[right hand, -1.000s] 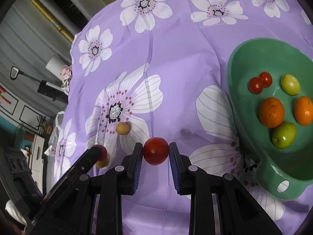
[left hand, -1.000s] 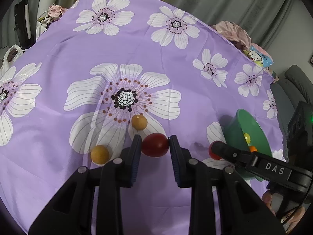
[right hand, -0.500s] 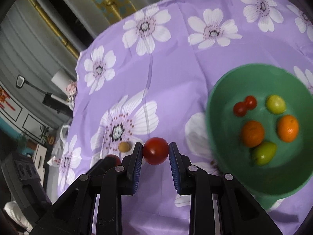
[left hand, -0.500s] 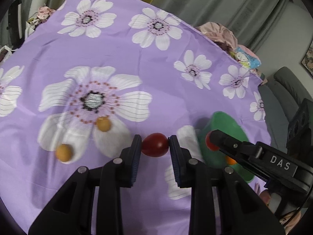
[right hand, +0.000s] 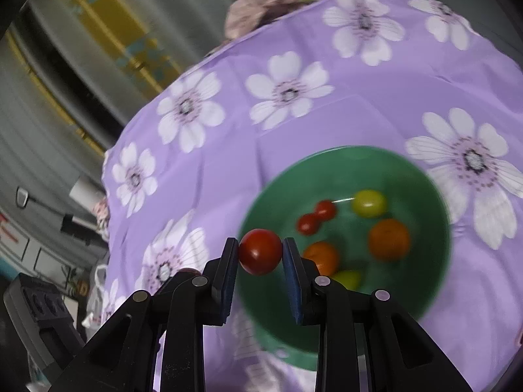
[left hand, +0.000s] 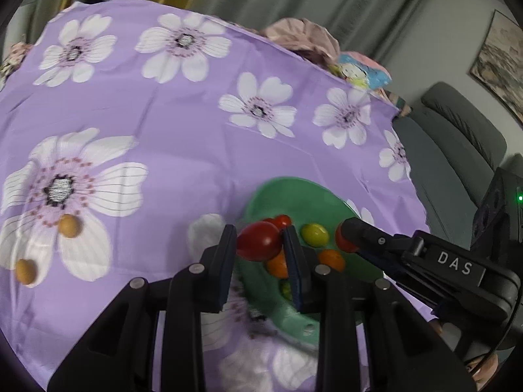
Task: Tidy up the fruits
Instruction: 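Lift the red tomato with the right tool and carry it over the bowl, then open the right tool to drop the tomato into the bowl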
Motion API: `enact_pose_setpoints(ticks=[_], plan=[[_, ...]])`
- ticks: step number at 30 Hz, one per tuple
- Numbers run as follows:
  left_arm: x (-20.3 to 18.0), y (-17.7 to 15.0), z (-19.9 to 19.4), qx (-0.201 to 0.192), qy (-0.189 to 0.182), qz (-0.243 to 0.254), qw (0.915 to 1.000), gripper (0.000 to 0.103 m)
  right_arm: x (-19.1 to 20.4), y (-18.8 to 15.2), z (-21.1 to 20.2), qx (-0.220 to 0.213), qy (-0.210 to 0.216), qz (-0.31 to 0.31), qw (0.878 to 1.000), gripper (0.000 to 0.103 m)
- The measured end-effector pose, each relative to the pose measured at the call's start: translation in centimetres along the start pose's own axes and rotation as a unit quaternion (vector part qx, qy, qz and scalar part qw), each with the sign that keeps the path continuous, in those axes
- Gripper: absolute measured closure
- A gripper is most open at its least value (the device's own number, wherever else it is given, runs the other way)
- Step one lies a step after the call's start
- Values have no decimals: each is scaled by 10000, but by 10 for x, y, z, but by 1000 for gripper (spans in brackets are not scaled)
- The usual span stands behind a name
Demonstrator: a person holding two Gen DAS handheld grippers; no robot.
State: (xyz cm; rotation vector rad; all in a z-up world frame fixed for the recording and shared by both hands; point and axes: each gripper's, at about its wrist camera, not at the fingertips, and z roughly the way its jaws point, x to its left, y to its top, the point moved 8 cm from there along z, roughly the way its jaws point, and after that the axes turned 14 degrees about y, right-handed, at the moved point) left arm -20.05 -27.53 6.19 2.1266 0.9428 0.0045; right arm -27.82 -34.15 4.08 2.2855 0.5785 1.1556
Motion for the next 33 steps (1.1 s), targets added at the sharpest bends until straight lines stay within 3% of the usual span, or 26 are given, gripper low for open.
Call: enact_pose_setpoints(ticks=[8,15,18,20,22,28,33], plan=[[-29,-14,24,300,-135,298,9990,74,-33,1,-7,81,-187,470,9987,74],[-44,-32,42,581,-213,599,9963,74,-46,-7,8,479,-351,582,9965,74],[-46,-34,40,538,-236,659,9961,68,-50,-10,12,584,-444,622,9954,72],[-46,-33,36,519,-233,676,9961,62,-52,-10,11,562,-522,636,9950,52],[-44,-31,29,455,-293,634,9965,58,-51,-7,5,410,-550,596,9959,48],[-10,-21,-3,171,-237,376,9989,50,-42,-2,1,216,-458,436,9978,48],[56,-15,-21,36,487,130,9987,48,-27,-5,10,287,-412,231,9985,49]])
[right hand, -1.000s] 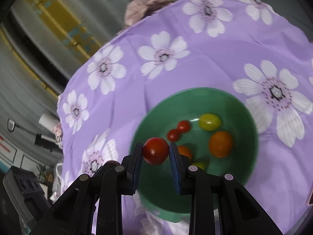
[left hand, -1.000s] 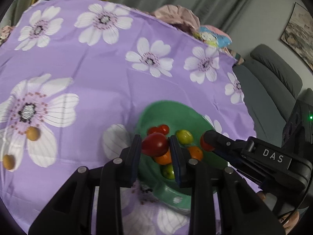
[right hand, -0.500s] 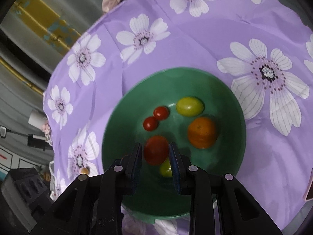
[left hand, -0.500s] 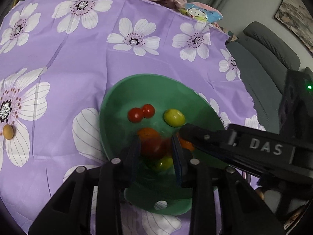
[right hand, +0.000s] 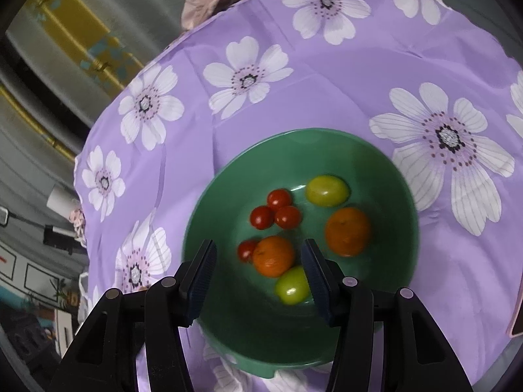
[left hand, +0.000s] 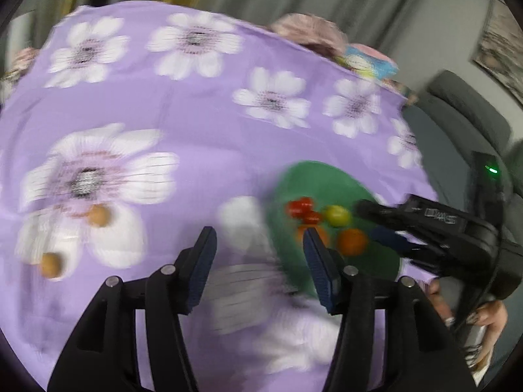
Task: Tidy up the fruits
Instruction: 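Open the right tool to drop the tomato into the bowl, then move the right tool to the yellow cherry tomato and grasp it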
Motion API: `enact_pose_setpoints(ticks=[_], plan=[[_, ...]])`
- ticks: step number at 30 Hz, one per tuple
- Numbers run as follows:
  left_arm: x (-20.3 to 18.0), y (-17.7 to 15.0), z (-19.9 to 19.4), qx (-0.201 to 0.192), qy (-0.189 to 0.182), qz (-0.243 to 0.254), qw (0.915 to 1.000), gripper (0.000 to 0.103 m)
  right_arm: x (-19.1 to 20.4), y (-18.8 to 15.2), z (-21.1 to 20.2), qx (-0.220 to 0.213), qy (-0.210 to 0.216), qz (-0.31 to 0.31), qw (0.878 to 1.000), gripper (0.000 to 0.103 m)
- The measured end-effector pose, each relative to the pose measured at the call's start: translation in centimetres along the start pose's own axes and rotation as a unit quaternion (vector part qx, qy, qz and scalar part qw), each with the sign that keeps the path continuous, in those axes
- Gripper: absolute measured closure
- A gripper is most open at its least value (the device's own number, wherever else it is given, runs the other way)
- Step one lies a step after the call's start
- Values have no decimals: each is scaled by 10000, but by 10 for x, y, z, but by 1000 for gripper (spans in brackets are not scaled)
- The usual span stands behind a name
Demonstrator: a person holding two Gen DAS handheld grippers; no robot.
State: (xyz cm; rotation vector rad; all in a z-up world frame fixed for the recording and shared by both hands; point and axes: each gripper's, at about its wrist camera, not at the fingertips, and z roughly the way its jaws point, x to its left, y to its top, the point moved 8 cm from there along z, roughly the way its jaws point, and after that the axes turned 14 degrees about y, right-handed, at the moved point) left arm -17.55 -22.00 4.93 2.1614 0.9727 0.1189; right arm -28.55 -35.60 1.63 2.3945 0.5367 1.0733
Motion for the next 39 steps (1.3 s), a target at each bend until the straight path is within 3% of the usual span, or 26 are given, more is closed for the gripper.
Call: enact_pose_setpoints(ticks=[7,9,16,25,32,39], plan=[[100,-4,1,53,1242,-194,9920,48,37,-11,18,149,262,-501,9983,49],[127,-9,5,155,1384,-416,9894,48,47,-16,24,220,302,-630,9973,49],[167,-17,12,460,1551,-865,9830,48,86,-43,51,569,589,-1068,9909,49],[173,-28,23,856,1467,-889,9815,50,156,-86,112,1560,1437,-1343,9680,49],[164,-32,34,942,1319,-786,9836,58,167,-108,176,2118,1004,-1639,9582,48],[169,-35,42,977,1571,-719,9801,58,167,-114,206,2237,706,-1852,9543,53]])
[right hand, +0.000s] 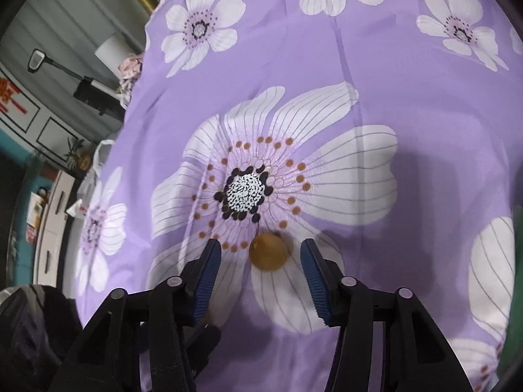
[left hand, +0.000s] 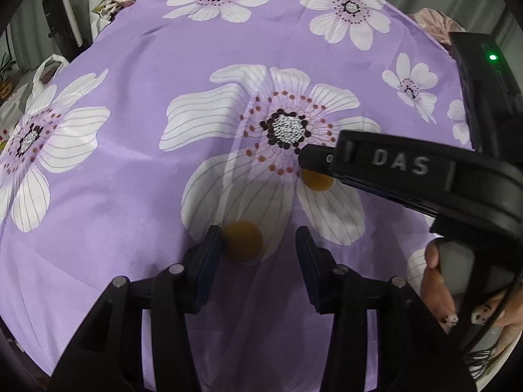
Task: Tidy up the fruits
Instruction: 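Move the right tool to the yellow cherry tomato and grasp it, then lift the yellow tomato with the right tool and carry it over the bowl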
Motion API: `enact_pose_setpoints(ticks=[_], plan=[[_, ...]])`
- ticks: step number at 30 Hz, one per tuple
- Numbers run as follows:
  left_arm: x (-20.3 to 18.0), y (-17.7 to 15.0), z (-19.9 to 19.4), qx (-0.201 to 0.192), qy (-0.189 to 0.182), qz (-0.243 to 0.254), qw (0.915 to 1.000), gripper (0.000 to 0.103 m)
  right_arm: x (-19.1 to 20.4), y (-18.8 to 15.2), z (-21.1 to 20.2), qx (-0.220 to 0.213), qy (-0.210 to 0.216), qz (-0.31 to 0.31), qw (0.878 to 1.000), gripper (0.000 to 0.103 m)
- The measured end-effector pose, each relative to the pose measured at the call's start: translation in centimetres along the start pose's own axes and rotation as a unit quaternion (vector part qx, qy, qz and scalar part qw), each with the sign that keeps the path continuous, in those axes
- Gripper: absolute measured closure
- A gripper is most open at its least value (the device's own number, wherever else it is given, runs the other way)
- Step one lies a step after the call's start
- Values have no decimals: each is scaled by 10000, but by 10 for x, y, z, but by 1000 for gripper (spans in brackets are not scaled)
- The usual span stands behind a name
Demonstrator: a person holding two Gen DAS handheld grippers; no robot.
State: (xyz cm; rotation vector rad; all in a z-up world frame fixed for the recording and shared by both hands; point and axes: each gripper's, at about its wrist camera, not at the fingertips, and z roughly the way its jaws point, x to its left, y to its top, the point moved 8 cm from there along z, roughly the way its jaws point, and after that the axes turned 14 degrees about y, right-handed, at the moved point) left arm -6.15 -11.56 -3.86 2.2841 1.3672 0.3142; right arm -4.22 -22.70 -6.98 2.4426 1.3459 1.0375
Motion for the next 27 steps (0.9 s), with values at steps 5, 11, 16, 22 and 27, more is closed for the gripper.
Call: enact_pose_setpoints(ticks=[5,11,16,22,27], plan=[[-1,0,5,35,23,1,10000,65,-3,-2,8,39,-214,-104,9997,64],[0,0,7,-44,118,4,9999,77,-3,-2,8,1,-309,-234,9992,73],[0,1,7,-66,86,-63,9999,77,-8,-7,-3,10,-279,-67,9996,73],[-9,0,-1,-115,-170,-49,9998,77,-11,-17,-35,-138,-337,43,9993,73],[-19,-4,-9,-195,-353,65,9992,77,-23,-38,-60,-250,-426,258,9984,73]])
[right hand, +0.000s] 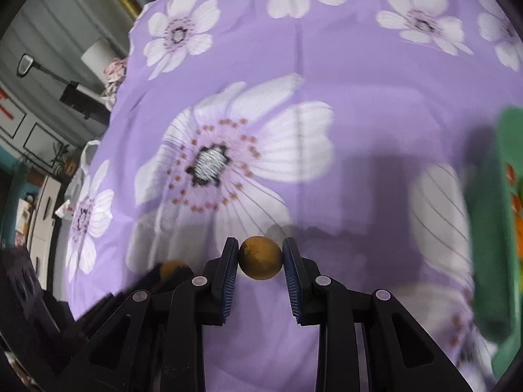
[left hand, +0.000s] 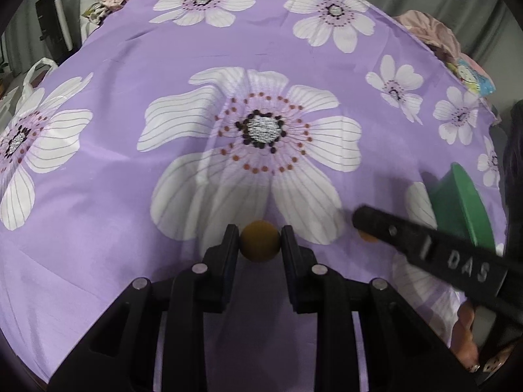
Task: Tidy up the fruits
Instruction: 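Lift the yellow tomato with the right tool and carry it over the bowl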
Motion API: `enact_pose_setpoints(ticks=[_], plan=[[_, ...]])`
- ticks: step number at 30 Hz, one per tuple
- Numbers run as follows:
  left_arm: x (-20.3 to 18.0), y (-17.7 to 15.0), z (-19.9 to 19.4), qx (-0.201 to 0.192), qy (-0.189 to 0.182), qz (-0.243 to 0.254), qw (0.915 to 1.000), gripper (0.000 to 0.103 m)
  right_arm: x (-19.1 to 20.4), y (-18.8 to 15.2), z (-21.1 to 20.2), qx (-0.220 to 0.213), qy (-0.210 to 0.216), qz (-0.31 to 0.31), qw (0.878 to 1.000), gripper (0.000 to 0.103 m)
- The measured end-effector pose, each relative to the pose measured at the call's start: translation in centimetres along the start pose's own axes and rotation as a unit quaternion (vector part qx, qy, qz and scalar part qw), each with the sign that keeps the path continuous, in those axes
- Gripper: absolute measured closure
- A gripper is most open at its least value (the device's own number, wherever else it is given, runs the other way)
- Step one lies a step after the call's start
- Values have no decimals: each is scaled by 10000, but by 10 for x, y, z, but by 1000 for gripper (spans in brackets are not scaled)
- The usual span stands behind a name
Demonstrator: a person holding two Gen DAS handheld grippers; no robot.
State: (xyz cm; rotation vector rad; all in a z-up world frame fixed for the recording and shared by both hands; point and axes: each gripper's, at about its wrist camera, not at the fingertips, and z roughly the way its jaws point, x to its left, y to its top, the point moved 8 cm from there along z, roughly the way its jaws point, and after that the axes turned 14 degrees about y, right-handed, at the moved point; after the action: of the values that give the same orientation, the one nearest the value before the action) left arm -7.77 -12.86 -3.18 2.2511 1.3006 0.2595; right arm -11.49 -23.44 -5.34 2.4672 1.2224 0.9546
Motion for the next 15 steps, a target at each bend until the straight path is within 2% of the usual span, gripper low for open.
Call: enact_pose_setpoints(ticks=[9,15], plan=[[-19,-5,-13,-99,-422,154,9989,77,-31,-25,-24,-118,-201,464,9987,73],[-27,-12,-6,-12,-304,356,9989,77,-34,-29,-19,-47,-359,478,9982,73]])
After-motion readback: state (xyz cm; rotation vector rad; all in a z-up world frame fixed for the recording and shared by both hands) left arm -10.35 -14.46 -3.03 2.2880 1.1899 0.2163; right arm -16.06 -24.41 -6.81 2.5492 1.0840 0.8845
